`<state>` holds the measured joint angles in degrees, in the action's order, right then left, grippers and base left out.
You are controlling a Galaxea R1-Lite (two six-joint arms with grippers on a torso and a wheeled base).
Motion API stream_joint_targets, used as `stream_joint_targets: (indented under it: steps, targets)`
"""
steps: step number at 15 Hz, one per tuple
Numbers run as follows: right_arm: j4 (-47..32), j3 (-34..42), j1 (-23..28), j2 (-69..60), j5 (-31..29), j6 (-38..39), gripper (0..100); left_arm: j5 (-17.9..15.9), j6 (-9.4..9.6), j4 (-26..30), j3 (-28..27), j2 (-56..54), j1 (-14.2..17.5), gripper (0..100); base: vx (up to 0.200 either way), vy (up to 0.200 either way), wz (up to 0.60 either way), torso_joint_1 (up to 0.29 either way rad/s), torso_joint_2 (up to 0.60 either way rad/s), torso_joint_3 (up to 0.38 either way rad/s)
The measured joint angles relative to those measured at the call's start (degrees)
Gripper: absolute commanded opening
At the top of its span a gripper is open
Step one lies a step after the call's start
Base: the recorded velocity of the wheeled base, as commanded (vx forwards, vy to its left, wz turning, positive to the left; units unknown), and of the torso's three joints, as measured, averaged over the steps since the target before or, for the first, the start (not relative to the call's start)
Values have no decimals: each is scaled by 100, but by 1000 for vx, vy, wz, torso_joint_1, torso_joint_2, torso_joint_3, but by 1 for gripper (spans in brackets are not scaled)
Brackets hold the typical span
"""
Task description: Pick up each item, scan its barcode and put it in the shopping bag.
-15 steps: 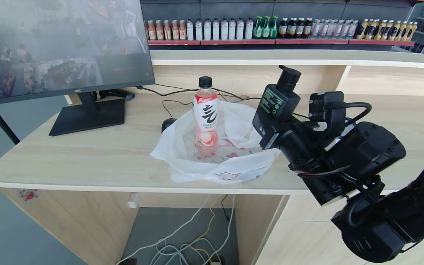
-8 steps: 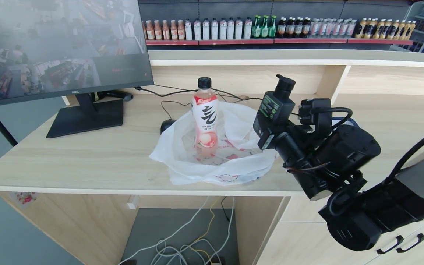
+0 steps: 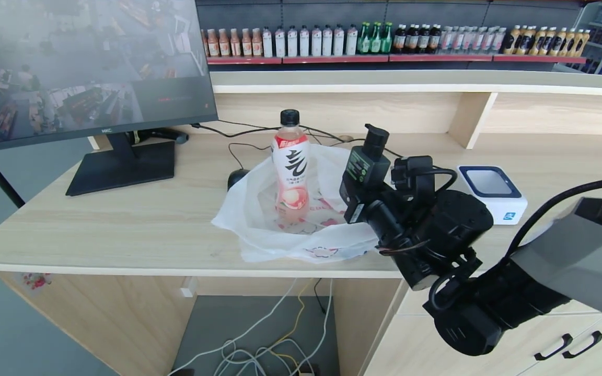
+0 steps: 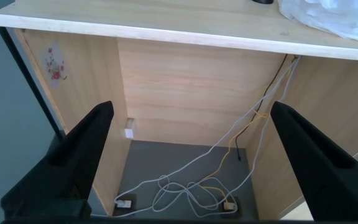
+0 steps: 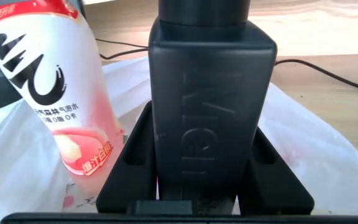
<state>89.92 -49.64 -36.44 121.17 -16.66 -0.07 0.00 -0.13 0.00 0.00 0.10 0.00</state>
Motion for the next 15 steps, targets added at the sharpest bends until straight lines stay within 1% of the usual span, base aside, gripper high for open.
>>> stream_joint_targets:
  steps: [2, 15]
  targets:
    - [7, -165, -11, 140, 2, 0, 0, 0, 0, 0, 0, 0, 0, 100, 0, 0, 0, 0, 0, 0]
    - [5, -293, -38, 402, 6, -94, 0, 0, -2, 0, 0, 0, 0, 100, 0, 0, 0, 0, 0, 0]
